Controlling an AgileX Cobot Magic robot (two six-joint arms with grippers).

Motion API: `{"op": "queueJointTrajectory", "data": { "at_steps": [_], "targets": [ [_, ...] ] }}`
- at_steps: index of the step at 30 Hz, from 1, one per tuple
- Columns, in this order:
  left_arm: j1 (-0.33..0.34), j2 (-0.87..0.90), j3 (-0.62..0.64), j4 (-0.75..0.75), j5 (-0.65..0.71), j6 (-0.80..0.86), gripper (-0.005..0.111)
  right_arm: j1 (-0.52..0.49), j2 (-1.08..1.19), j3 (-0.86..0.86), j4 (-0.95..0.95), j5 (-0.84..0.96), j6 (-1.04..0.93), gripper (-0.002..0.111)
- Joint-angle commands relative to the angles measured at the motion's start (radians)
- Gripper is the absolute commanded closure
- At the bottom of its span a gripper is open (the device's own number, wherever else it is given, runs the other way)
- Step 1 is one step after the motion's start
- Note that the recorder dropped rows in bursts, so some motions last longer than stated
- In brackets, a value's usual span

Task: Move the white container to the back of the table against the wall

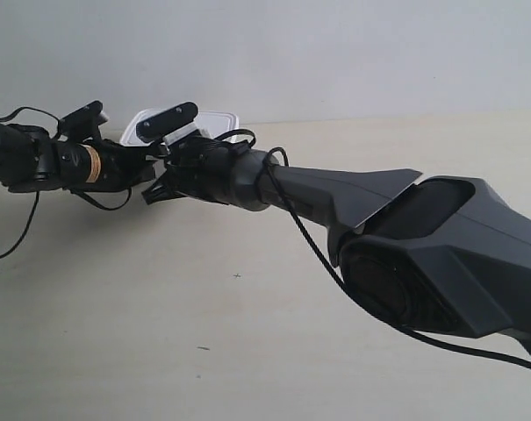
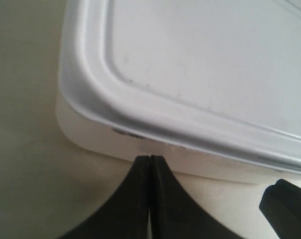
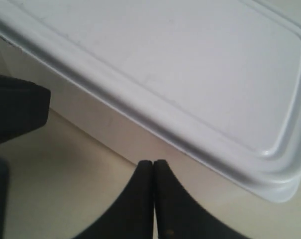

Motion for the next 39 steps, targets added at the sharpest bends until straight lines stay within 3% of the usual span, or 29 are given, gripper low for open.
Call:
{"op": "queueJointTrajectory", "data": {
  "at_steps": [1, 10, 28, 32, 39],
  "targets": [
    [0.001, 0.002, -0.007, 0.0, -0.014, 0.005, 0.107, -0.008, 0.0, -0.017, -0.003, 0.004, 0.007, 0.108],
    [0.001, 0.002, -0.007, 0.109, -0.025, -0.067, 0.107, -0.005, 0.0, -0.022, 0.111, 0.026, -0.099, 0.108],
    [0.003, 0.002, -0.007, 0.228, -0.098, -0.145, 0.107, 0.095, -0.077, 0.02, 0.1, 0.28, -0.137, 0.108],
    [0.003, 0.002, -0.007, 0.232, -0.107, -0.145, 0.107, 0.099, -0.151, 0.129, 0.074, 0.273, -0.096, 0.108],
    [0.001, 0.002, -0.007, 0.227, -0.083, -0.141, 0.107, 0.186, -0.438, 0.523, -0.121, 0.125, 0.113, 0.108]
  ]
}}
